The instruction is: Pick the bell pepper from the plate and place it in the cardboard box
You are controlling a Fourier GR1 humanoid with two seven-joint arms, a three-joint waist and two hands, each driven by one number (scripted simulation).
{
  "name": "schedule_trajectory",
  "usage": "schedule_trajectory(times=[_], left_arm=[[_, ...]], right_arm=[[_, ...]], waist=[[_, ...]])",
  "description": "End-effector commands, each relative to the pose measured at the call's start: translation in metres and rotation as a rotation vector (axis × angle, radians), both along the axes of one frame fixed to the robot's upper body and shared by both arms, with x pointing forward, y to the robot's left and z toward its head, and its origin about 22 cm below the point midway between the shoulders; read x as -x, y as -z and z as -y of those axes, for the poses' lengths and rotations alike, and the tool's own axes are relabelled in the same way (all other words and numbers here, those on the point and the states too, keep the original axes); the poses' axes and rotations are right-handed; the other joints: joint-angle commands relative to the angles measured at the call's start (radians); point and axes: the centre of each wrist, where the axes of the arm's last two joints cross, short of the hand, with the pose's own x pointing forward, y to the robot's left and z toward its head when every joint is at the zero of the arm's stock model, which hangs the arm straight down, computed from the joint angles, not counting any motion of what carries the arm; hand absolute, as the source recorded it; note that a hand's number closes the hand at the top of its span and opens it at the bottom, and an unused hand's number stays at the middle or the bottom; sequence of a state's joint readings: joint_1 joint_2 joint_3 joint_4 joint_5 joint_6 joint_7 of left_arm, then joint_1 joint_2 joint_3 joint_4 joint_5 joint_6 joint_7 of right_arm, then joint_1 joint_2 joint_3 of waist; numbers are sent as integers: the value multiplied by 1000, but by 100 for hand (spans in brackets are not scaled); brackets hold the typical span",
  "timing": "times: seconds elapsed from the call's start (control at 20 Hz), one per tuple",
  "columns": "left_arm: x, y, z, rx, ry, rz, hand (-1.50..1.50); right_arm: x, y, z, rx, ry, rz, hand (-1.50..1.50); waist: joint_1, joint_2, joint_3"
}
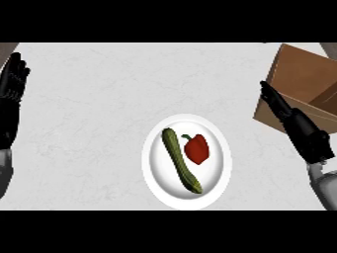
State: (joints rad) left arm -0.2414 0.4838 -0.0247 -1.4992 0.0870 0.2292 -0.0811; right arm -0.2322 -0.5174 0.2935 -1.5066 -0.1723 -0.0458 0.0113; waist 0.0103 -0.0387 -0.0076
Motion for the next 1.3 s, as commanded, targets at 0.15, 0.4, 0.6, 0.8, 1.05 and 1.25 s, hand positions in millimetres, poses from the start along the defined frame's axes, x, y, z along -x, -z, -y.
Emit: schedule_trajectory(times=[0.15, 0.4, 0.6, 0.8, 1.05, 1.25], left_arm=[[5, 10, 19, -77, 199, -42, 0], [8, 18, 38, -51, 386, -148, 0], [1, 23, 49, -68, 390, -142, 0], [4, 23, 37, -50, 379, -148, 0], [8, 33, 54, -41, 391, -163, 0], [3, 20, 42, -57, 389, -162, 0]], right_arm=[[-20, -116, -21, -146, -180, 335, -150], [-43, -148, 7, 126, -194, 389, -150], [-41, -106, 19, 172, -343, 487, -150], [-44, -109, 9, 373, -452, 560, -150], [-33, -126, -10, 599, -544, 496, -150], [-28, -132, -44, 831, -635, 440, -150]], waist=[[-10, 34, 7], [1, 41, 7], [-8, 42, 8], [1, 41, 8], [-11, 36, 7], [3, 35, 6]])
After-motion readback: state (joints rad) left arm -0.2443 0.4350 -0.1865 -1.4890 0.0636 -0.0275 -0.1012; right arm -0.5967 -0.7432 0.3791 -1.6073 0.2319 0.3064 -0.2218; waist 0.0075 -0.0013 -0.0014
